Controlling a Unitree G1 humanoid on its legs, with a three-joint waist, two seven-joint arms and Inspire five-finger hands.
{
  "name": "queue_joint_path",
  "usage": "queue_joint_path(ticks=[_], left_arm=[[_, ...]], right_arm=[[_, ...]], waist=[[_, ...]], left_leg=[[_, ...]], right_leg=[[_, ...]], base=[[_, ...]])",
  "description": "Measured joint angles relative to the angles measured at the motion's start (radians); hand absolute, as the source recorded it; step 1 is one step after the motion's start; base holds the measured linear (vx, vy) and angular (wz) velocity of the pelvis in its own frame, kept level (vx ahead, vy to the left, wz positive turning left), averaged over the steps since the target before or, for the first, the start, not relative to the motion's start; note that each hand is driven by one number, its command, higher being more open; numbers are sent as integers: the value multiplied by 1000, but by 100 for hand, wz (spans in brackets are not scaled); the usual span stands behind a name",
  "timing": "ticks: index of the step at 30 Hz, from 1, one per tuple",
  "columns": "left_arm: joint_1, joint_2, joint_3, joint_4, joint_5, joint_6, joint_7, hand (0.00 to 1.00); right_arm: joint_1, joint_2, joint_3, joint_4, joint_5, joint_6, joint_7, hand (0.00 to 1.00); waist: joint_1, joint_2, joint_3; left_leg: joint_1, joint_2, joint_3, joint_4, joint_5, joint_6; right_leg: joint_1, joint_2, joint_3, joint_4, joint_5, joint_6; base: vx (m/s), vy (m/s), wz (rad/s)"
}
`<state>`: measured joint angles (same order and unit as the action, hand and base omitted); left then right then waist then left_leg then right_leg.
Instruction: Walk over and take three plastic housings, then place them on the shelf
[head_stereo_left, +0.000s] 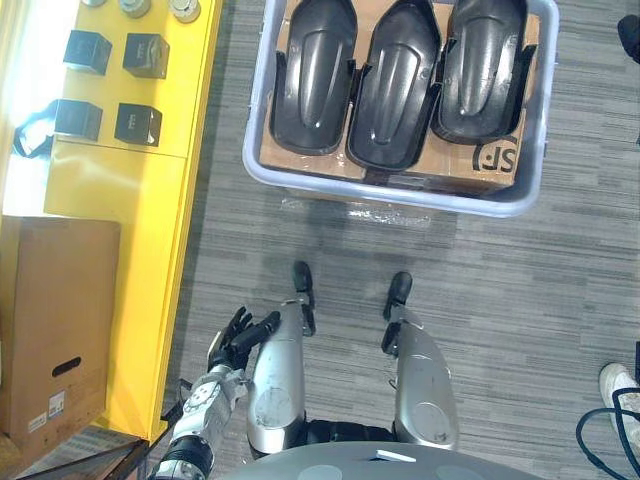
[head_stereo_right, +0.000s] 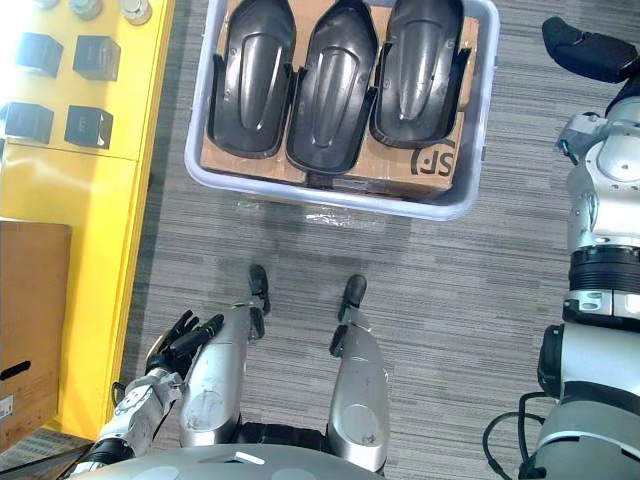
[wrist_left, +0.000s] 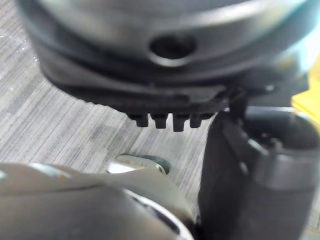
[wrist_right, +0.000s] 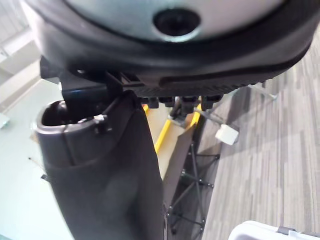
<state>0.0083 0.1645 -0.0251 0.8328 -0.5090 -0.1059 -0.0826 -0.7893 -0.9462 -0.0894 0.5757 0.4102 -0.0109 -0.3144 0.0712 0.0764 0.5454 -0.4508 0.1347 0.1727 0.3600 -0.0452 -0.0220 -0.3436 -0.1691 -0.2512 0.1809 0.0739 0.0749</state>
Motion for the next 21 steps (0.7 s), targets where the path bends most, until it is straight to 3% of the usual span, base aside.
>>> queue_joint_path(ticks=[2, 13, 21], left_arm=[[0, 0, -1, 0, 0, -1, -2, 100], [-3, -1, -26, 1, -40, -25, -18, 100], [-23, -10, -64, 1, -43, -28, -46, 100]], right_arm=[[9, 4, 3, 9, 0, 26, 15, 100], [-82, 47, 153, 265, 44, 44, 102, 100], [-152, 42, 210, 365, 27, 92, 134, 100]], waist=[[5, -1, 0], [49, 4, -1], [76, 44, -3]], left_leg=[[0, 0, 0, -1, 1, 0], [-40, -13, -42, -35, 36, -3], [-79, -39, -72, -32, 49, 10]], right_leg=[[0, 0, 0, 0, 0, 0], [-26, -5, -46, 0, -1, -2], [-60, -40, -73, 46, -16, -3]], base=[[0, 0, 0], [17, -7, 12], [-7, 26, 16]])
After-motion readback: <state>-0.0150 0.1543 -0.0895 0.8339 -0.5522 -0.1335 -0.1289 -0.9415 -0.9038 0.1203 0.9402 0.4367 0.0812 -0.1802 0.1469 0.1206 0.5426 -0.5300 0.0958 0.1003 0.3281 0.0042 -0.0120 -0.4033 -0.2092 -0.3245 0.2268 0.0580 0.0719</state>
